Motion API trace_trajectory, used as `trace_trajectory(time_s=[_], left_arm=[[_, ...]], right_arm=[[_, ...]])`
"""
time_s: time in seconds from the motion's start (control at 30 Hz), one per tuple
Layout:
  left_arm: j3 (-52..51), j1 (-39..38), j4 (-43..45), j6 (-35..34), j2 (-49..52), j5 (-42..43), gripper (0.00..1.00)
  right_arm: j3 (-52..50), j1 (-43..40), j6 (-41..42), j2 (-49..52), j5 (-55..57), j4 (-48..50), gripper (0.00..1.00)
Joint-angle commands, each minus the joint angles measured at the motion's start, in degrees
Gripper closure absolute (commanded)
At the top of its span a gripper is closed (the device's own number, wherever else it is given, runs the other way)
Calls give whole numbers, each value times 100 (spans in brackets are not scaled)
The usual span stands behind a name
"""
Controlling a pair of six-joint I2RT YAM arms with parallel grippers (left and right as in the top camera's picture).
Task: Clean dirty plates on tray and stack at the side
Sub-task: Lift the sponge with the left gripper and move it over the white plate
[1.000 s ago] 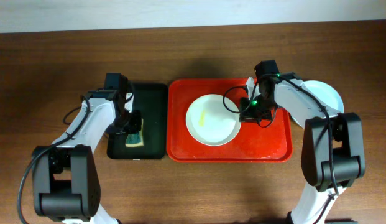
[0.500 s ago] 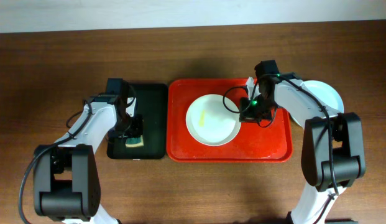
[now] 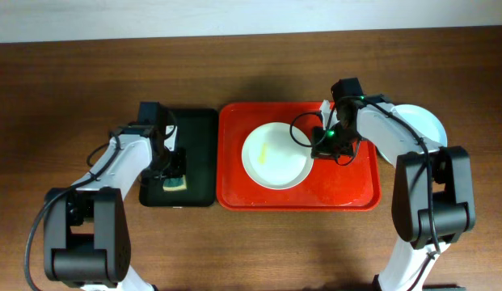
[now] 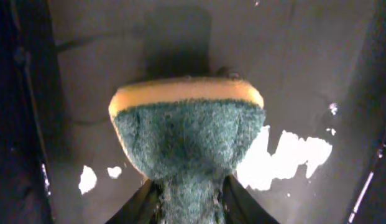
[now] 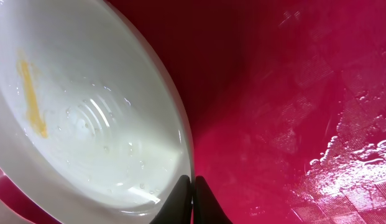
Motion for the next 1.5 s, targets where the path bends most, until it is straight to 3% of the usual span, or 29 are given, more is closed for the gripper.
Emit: trace_trajectory(time_s=[0.0, 0.07, 0.2, 0.27, 0.33, 0.5, 0.53, 0.6, 0.73, 0.87, 1.17, 1.3, 1.47], left_arm=[[-225, -13, 116, 105, 44, -39, 70], [-282, -13, 175, 105, 44, -42, 71], [-293, -13, 227, 105, 44, -35, 82], [-291, -11, 227, 107, 42, -37, 95], [-236, -11, 190, 107, 35, -26, 100], [42, -13, 9, 107, -496, 63, 100], [66, -13, 17, 107, -706, 68, 100], [98, -13, 17, 107, -1126, 66, 100], [103, -13, -15, 107, -1884, 63, 100], [420, -11, -367, 37, -2135, 63, 100], [2492, -13, -1996, 24, -1226, 66, 100], [2533, -39, -2170, 24, -741, 74, 100], [2533, -306, -2275, 24, -70, 111, 100]], right_arm=[[109, 15, 39, 63, 70, 22, 95], [109, 15, 39, 63, 70, 22, 95], [109, 15, 39, 63, 70, 22, 95], [109, 15, 39, 63, 70, 24, 95], [109, 15, 39, 63, 70, 22, 94], [109, 15, 39, 63, 70, 33, 57], [109, 17, 39, 63, 70, 44, 56], [107, 24, 39, 63, 70, 63, 59], [107, 26, 42, 63, 70, 61, 78], [107, 33, 42, 63, 68, 61, 75], [107, 367, 39, 63, 72, 127, 75], [107, 400, 39, 63, 70, 127, 83], [107, 400, 42, 63, 68, 146, 83]])
